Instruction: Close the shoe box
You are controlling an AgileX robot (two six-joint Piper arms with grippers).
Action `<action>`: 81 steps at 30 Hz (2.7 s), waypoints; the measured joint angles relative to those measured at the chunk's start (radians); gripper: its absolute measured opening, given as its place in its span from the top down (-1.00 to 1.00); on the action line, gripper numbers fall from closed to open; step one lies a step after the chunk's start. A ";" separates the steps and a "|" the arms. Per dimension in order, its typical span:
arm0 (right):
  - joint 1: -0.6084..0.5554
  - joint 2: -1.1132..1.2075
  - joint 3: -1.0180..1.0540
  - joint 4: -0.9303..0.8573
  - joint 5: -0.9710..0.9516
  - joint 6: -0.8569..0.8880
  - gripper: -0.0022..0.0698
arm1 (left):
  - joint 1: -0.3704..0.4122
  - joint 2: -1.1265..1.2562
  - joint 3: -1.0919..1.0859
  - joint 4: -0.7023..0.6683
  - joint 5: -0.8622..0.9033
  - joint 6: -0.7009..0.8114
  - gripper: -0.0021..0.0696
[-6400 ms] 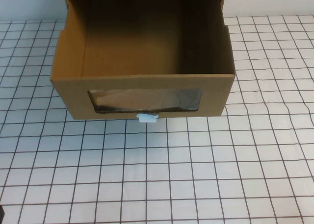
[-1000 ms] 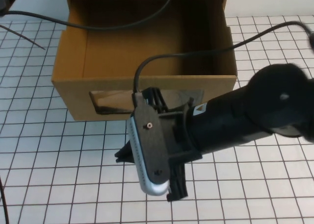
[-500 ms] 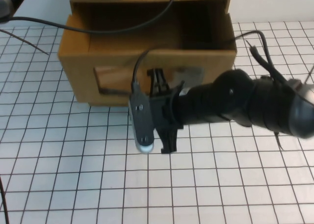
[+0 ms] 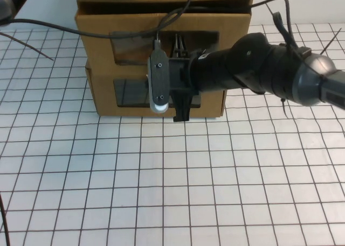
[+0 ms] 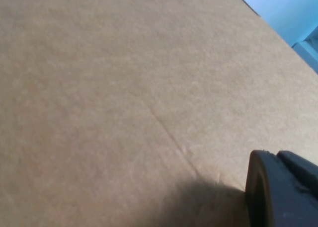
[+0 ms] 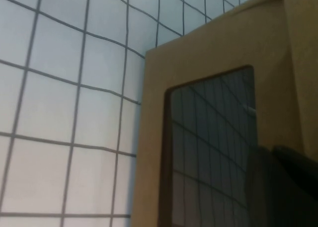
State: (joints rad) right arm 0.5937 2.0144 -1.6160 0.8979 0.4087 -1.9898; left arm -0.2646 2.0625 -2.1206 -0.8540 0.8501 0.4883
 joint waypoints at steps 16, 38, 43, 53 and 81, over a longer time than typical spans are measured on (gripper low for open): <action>-0.037 0.129 -0.154 0.094 0.028 -0.004 0.98 | 0.006 0.003 -0.001 -0.040 0.010 0.042 0.95; 0.068 -0.061 0.043 0.134 -0.224 -0.096 0.98 | 0.006 -0.001 -0.001 -0.040 0.027 0.050 0.95; 0.083 -0.091 0.047 0.140 -0.283 -0.098 0.97 | 0.006 -0.001 -0.001 -0.038 0.030 0.050 0.95; 0.027 -0.057 0.016 0.177 -0.370 -0.098 0.98 | 0.006 -0.001 -0.001 -0.038 0.029 0.050 0.95; 0.013 -0.508 0.120 0.542 -0.574 0.084 0.98 | 0.106 -0.530 0.014 0.234 0.228 0.079 0.95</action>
State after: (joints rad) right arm 0.6064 1.5063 -1.4961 1.4401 -0.1650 -1.9061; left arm -0.1584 1.5329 -2.1069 -0.6203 1.0781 0.5671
